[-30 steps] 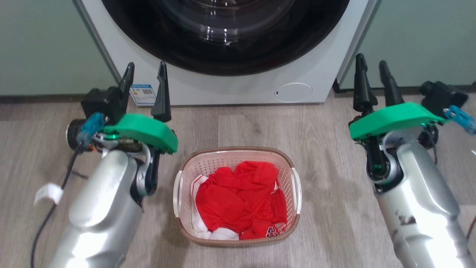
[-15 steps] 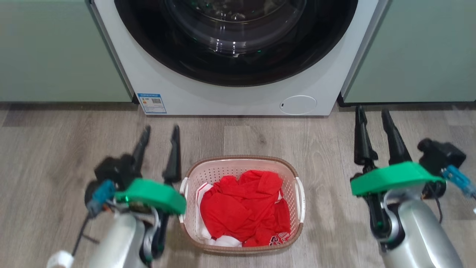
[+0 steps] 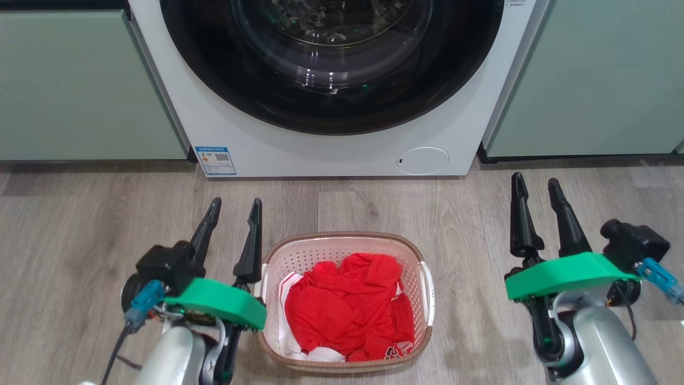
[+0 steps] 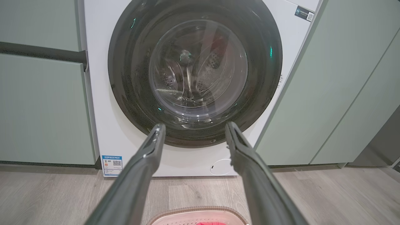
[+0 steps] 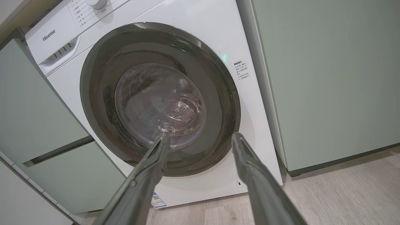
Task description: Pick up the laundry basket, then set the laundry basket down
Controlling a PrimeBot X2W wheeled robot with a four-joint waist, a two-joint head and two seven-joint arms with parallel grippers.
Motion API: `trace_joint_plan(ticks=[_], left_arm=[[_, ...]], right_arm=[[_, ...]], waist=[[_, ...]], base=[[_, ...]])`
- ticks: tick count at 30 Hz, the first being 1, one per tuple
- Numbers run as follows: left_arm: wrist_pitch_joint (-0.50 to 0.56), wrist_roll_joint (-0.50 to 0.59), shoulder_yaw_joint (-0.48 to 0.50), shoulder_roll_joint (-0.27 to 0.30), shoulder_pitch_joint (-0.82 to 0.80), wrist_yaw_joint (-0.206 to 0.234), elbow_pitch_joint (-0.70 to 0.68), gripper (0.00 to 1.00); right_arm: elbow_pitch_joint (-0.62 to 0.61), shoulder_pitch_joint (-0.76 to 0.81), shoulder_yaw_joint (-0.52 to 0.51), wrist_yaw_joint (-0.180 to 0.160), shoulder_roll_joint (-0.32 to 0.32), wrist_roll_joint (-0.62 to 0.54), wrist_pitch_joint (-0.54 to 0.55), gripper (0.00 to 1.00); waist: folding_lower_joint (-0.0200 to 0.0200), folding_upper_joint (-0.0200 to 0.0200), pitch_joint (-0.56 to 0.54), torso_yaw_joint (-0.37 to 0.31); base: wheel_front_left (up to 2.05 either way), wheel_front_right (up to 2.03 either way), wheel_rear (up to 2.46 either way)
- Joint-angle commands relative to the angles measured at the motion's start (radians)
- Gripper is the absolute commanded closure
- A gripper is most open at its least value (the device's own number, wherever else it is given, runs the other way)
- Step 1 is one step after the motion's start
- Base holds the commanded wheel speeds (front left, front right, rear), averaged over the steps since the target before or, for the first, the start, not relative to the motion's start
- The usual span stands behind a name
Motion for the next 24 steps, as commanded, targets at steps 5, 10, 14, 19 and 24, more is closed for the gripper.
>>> trace_joint_plan(ticks=[5,10,14,19,24], left_arm=[[-0.008,0.022,0.049,-0.005,-0.019,-0.012,-0.02,0.0],[-0.008,0.022,0.052,-0.006,-0.029,-0.012,-0.02,0.0],[-0.008,0.015,0.049,-0.006,-0.036,-0.006,-0.027,0.0],[-0.008,0.011,0.053,-0.006,-0.039,-0.001,-0.037,0.0],[0.002,-0.01,0.015,-0.004,0.016,-0.004,0.016,1.0]], right_arm=[[-0.028,-0.021,0.025,0.01,0.007,-0.001,-0.012,0.0],[-0.024,-0.023,0.024,0.01,0.007,0.0,-0.012,0.0],[-0.024,-0.027,0.021,0.01,0.007,0.002,-0.012,0.0],[-0.023,-0.027,0.02,0.01,0.007,0.003,-0.012,0.0],[0.026,0.004,0.002,0.0,0.0,0.001,0.002,1.0]], waist=[[0.0001,0.0,0.002,-0.005],[0.0001,0.0,0.004,-0.006],[0.0001,0.0,0.004,-0.007],[0.0001,0.0,0.003,-0.009],[0.0001,0.0,0.005,-0.011]], base=[[0.0,0.0,0.0],[0.0,0.0,0.0],[0.0,0.0,0.0],[0.0,0.0,0.0],[0.0,0.0,0.0]])
